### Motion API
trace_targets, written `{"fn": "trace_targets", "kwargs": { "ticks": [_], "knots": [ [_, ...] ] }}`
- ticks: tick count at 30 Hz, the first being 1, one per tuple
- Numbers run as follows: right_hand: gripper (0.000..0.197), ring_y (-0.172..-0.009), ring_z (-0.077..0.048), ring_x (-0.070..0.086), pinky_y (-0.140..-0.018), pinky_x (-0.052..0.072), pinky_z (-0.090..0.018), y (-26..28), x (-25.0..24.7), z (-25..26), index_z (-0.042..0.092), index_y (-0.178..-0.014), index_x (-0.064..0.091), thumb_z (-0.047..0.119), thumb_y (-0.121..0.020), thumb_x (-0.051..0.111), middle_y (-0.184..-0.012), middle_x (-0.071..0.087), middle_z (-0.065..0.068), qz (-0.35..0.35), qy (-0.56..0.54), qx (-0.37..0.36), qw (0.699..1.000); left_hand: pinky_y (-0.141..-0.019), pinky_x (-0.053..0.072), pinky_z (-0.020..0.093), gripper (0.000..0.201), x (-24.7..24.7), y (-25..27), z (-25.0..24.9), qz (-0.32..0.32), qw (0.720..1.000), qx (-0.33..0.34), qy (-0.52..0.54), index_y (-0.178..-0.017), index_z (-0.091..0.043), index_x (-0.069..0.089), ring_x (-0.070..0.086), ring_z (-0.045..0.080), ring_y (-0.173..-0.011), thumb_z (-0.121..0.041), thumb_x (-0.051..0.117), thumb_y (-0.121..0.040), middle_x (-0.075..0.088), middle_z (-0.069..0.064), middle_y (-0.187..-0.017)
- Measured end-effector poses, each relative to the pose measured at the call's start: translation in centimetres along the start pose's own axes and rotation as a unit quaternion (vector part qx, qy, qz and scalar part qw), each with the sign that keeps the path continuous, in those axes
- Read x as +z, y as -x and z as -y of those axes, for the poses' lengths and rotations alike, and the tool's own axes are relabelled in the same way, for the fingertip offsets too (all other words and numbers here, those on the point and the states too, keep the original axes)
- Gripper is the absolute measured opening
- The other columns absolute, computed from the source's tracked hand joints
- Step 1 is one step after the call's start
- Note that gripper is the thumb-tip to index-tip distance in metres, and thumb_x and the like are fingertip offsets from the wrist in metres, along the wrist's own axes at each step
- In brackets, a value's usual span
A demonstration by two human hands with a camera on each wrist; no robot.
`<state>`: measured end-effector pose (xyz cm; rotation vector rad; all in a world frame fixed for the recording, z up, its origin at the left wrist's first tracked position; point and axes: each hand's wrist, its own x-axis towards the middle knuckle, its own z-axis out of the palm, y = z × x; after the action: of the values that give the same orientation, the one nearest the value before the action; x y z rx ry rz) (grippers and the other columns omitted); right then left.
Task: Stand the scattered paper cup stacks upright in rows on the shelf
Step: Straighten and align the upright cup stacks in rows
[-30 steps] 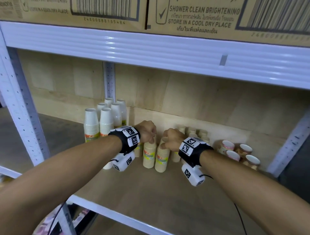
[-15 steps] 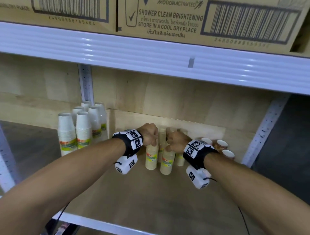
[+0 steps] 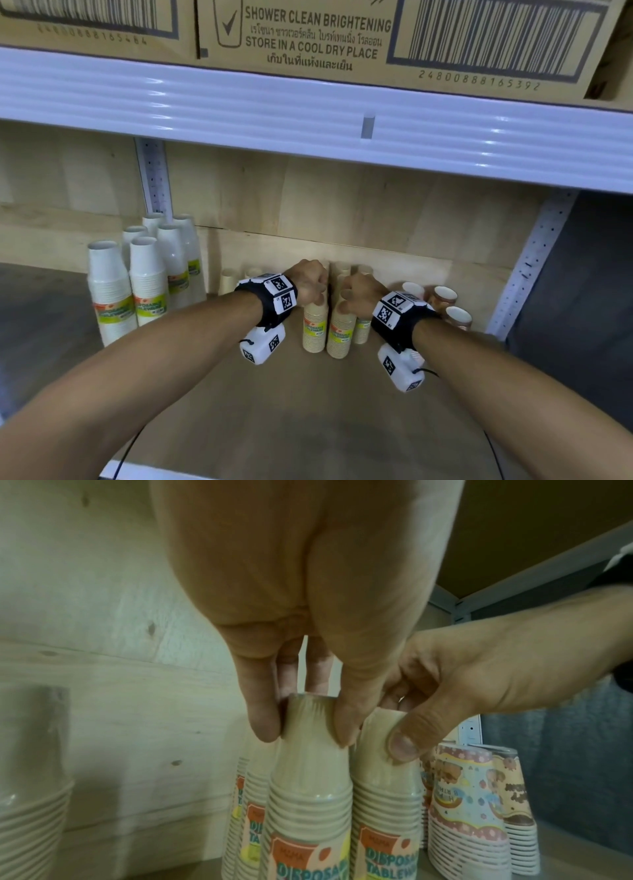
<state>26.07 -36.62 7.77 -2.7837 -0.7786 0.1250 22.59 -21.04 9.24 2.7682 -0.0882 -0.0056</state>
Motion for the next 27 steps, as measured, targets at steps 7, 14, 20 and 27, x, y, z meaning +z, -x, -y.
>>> {"fn": "trace_targets", "kwargs": {
  "ticks": [7,14,20,27],
  "knots": [
    [0.034,-0.060,-0.002,0.044,-0.055,0.033,-0.015,-0.8,0.6,-0.5,0.022,-0.069,0.041,0.009,-0.082,0.070,-0.069,0.047,0.007,0.004,-0.051,-0.024,0.998,-0.082,0.056,0.036,0.032,0.8,-0.9,0.4,0.006,1.000,0.003,-0.004,-0.109,-0.011,0.067,0.064,0.022,-0.097,-0.021,0.077,-0.080,0.068,0.006,-0.109],
    [0.031,-0.060,-0.003,0.045,-0.050,0.031,-0.013,-0.7,0.6,-0.8,0.021,-0.071,0.044,0.007,-0.081,0.071,-0.067,0.048,0.008,-0.009,-0.076,-0.022,0.997,-0.073,0.052,0.032,0.027,1.0,-1.4,0.2,0.002,1.000,0.005,-0.013,-0.100,-0.011,0.068,0.063,0.022,-0.092,-0.024,0.078,-0.079,0.068,0.005,-0.103],
    [0.016,-0.072,-0.014,0.055,-0.049,0.035,-0.015,-0.3,-0.3,-0.2,0.013,-0.078,0.055,0.017,-0.081,0.070,-0.073,0.052,0.007,-0.025,-0.048,-0.010,0.998,-0.082,0.058,0.039,0.032,0.5,-1.2,0.6,0.000,1.000,0.006,0.007,-0.106,-0.013,0.069,0.064,0.021,-0.093,-0.025,0.078,-0.078,0.069,0.003,-0.104],
    [0.027,-0.081,-0.020,0.066,-0.074,0.057,-0.034,-0.8,-2.4,1.9,0.016,-0.092,0.067,0.038,-0.078,0.067,-0.091,0.068,-0.003,-0.094,-0.013,0.018,0.995,-0.080,0.045,0.027,0.047,-2.9,-0.8,2.4,-0.053,0.998,-0.003,-0.015,-0.121,-0.018,0.063,0.055,0.017,-0.094,-0.037,0.076,-0.081,0.059,0.000,-0.113]
  ]
}}
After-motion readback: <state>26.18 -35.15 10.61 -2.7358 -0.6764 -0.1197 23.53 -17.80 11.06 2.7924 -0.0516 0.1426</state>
